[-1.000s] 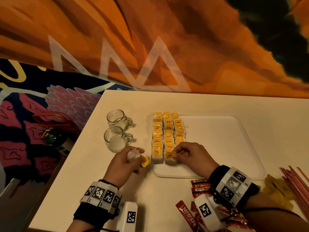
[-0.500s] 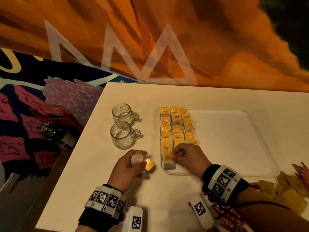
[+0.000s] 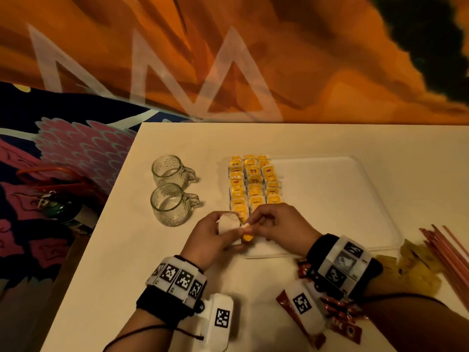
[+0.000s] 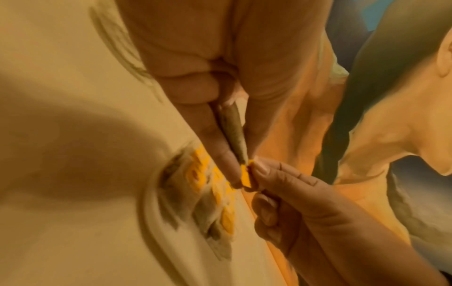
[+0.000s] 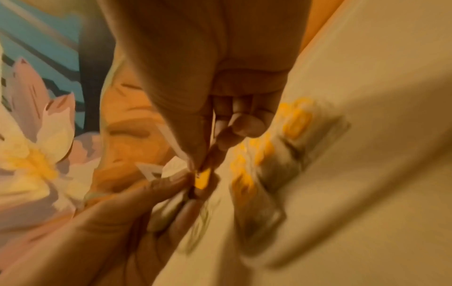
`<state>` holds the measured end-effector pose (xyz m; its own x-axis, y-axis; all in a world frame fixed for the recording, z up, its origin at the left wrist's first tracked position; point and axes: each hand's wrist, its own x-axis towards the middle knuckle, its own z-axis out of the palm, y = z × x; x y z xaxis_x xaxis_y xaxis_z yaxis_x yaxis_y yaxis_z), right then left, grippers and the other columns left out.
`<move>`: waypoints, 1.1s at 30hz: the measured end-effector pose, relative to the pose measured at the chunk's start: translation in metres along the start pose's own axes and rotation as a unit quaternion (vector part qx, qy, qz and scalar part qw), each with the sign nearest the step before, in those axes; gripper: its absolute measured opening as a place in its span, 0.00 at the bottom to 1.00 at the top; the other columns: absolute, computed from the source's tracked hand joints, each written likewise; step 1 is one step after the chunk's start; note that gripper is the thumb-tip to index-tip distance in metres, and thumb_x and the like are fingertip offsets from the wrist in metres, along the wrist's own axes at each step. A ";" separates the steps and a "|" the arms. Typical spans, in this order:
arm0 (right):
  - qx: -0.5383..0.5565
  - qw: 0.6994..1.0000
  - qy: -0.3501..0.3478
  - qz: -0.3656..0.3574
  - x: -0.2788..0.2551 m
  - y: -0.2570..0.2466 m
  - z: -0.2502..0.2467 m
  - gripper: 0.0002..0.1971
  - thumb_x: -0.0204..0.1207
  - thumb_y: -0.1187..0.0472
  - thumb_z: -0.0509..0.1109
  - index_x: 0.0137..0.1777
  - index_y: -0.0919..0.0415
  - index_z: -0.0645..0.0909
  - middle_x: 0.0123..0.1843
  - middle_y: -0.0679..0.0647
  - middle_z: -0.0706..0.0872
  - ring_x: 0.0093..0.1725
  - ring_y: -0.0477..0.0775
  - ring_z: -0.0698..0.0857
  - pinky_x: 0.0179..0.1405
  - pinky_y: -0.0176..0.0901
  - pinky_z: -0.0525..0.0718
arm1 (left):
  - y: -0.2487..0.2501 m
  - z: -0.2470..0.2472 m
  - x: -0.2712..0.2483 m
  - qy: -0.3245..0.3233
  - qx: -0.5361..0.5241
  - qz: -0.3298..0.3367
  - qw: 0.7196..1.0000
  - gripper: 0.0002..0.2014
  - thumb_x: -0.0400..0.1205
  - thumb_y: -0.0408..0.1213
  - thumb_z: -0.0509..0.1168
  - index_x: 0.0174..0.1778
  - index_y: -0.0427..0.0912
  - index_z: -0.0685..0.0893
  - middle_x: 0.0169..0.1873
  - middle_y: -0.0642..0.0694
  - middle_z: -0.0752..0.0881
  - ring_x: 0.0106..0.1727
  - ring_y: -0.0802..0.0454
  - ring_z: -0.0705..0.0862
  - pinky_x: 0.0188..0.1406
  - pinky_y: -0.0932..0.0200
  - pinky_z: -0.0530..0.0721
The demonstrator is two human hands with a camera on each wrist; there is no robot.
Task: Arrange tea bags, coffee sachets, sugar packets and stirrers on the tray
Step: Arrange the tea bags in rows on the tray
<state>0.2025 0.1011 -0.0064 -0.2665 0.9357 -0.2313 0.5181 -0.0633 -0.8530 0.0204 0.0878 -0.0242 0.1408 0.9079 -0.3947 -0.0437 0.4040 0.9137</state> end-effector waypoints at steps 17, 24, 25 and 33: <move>0.160 0.986 0.001 0.056 -0.031 0.013 -0.051 0.02 0.75 0.66 0.74 0.47 0.62 0.87 0.32 0.55 0.86 0.27 0.46 0.80 0.28 0.35 0.79 | 0.008 0.047 0.003 0.001 0.140 0.032 0.990 0.02 0.74 0.40 0.76 0.36 0.48 0.91 0.31 0.46 0.89 0.32 0.53 0.83 0.39 0.53 0.84; 0.157 0.987 0.013 0.043 -0.030 0.016 -0.046 0.03 0.75 0.66 0.75 0.47 0.60 0.87 0.31 0.49 0.87 0.27 0.44 0.80 0.28 0.36 0.78 | 0.009 0.048 -0.006 -0.007 0.118 0.018 0.993 0.01 0.74 0.35 0.75 0.38 0.46 0.91 0.29 0.48 0.87 0.31 0.55 0.81 0.41 0.53 0.82; 0.148 0.988 0.011 0.036 -0.031 0.017 -0.045 0.05 0.75 0.66 0.75 0.49 0.60 0.87 0.33 0.50 0.87 0.27 0.43 0.80 0.29 0.36 0.78 | 0.009 0.048 -0.007 -0.012 0.113 0.019 0.993 0.01 0.75 0.35 0.75 0.39 0.46 0.91 0.31 0.46 0.88 0.33 0.53 0.82 0.41 0.52 0.82; 0.041 0.999 0.013 -0.005 -0.028 0.014 -0.048 0.03 0.75 0.59 0.76 0.45 0.56 0.86 0.38 0.47 0.86 0.31 0.44 0.81 0.32 0.40 0.81 | 0.014 0.050 -0.015 -0.023 0.058 0.012 0.998 0.02 0.75 0.29 0.73 0.39 0.41 0.89 0.32 0.43 0.89 0.34 0.50 0.86 0.40 0.56 0.86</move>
<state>0.2560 0.0907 0.0108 -0.2488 0.9453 -0.2110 0.4462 -0.0815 -0.8912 0.0671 0.0743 -0.0011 0.1864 0.9099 -0.3705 0.0671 0.3645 0.9288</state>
